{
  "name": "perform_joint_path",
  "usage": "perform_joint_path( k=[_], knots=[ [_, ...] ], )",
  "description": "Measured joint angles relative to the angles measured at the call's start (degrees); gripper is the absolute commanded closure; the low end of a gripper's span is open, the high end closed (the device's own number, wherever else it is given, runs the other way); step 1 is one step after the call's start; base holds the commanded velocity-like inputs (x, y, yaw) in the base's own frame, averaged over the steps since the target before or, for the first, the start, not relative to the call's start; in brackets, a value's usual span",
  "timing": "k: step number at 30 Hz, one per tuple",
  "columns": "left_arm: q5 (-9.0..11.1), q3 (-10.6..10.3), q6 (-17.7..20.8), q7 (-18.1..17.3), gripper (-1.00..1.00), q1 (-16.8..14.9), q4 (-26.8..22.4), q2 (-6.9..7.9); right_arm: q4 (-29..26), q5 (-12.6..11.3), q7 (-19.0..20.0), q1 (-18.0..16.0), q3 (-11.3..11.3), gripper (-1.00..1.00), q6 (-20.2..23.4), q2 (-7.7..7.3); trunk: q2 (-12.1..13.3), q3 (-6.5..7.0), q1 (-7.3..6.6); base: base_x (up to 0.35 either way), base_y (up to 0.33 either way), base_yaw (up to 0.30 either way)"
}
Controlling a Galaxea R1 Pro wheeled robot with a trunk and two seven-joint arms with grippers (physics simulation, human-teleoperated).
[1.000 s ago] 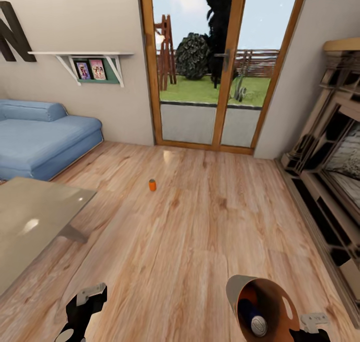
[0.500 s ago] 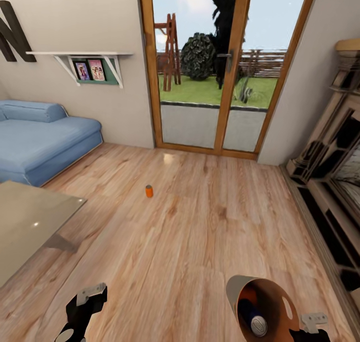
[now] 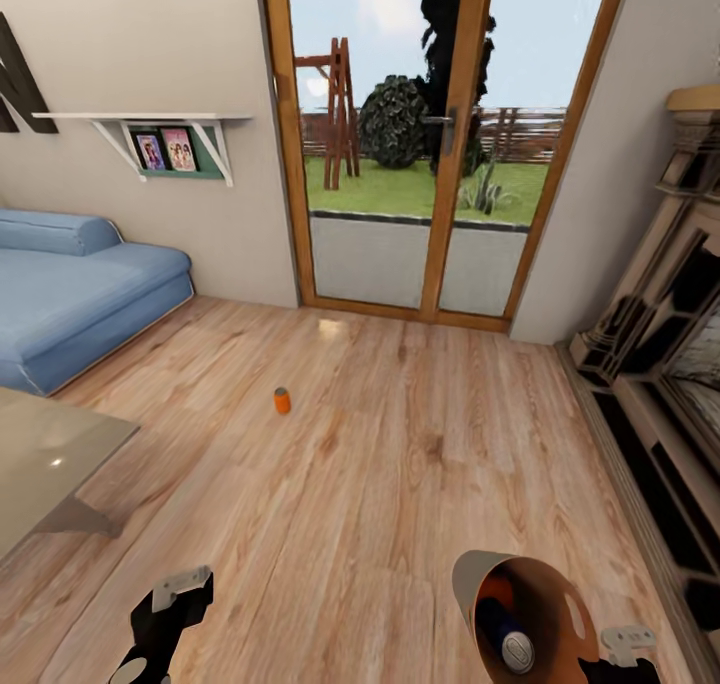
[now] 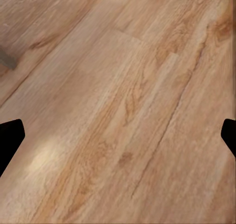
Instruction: Put the three can of soda from the living room inside the tash can in the kitchen.
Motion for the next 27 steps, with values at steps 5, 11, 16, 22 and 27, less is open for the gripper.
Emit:
perform_joint_path(
  k=[5,11,16,22,27],
  knots=[
    [0.0,0.1,0.1,0.1,-1.0,0.0,0.0,0.0,0.0,0.0,0.0,0.0,0.0,1.0,0.0,0.0,0.0,0.43,0.0,0.157,-0.123,0.0],
    [0.0,0.1,0.1,0.1,-1.0,0.0,0.0,0.0,0.1,-0.1,0.0,0.0,0.0,1.0,0.0,0.0,0.0,0.96,0.0,0.113,-0.039,0.0],
    [0.0,0.2,0.2,0.1,-1.0,0.0,0.0,0.0,0.4,-0.1,0.0,0.0,0.1,1.0,0.0,0.0,0.0,1.38,0.0,0.095,-0.006,0.0],
    [0.0,0.2,0.2,0.1,-1.0,0.0,0.0,0.0,0.5,0.0,0.0,0.0,0.0,1.0,0.0,-0.01,0.0,1.77,0.0,0.044,0.032,0.0],
    [0.0,0.2,0.2,0.1,-1.0,0.0,0.0,0.0,0.5,0.0,0.0,0.0,0.1,1.0,0.0,0.0,0.0,1.9,0.0,0.008,0.19,0.0]
  ],
)
